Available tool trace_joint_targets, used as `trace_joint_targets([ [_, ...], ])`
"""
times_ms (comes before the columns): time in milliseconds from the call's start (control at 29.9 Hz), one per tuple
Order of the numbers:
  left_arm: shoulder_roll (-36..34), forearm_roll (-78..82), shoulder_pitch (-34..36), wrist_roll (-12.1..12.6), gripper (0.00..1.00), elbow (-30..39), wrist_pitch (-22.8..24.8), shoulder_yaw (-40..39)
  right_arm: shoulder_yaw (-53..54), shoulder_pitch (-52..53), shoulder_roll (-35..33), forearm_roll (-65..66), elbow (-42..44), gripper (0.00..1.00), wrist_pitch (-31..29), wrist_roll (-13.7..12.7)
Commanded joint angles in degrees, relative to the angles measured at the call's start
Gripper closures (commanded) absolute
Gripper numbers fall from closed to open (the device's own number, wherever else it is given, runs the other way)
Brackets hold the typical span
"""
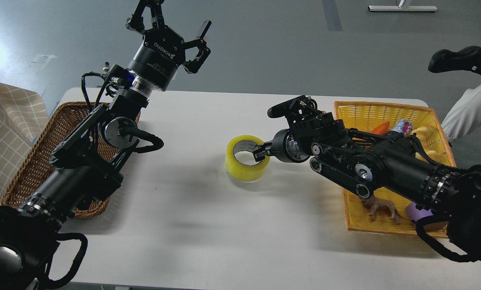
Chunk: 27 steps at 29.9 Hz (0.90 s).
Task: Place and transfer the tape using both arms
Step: 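Carry the tape toward the table center and set it down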
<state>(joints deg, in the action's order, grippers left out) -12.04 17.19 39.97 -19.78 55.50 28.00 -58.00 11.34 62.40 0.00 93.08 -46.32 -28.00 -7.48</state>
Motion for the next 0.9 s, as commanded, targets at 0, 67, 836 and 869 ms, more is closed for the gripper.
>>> trace_joint_targets([
  [0, 0.0, 0.04, 0.02, 0.01, 0.02, 0.05, 0.0, 0.0, 0.09, 0.0, 0.0, 0.0, 0.0, 1.0, 0.0, 0.01],
  [67, 0.0, 0.04, 0.02, 0.01, 0.02, 0.05, 0.0, 0.0, 0.09, 0.0, 0.0, 0.0, 0.0, 1.0, 0.0, 0.01],
  [836, 0.0, 0.04, -0.07, 0.01, 0.02, 0.05, 0.0, 0.0, 0.0, -1.67, 0.0, -0.09, 0.0, 0.72, 0.0, 0.1],
  [869, 0.0, 0.04, -0.07, 0.01, 0.02, -0.04, 0.0, 0.0, 0.0, -1.76, 0.0, -0.09, 0.0, 0.71, 0.0, 0.1],
])
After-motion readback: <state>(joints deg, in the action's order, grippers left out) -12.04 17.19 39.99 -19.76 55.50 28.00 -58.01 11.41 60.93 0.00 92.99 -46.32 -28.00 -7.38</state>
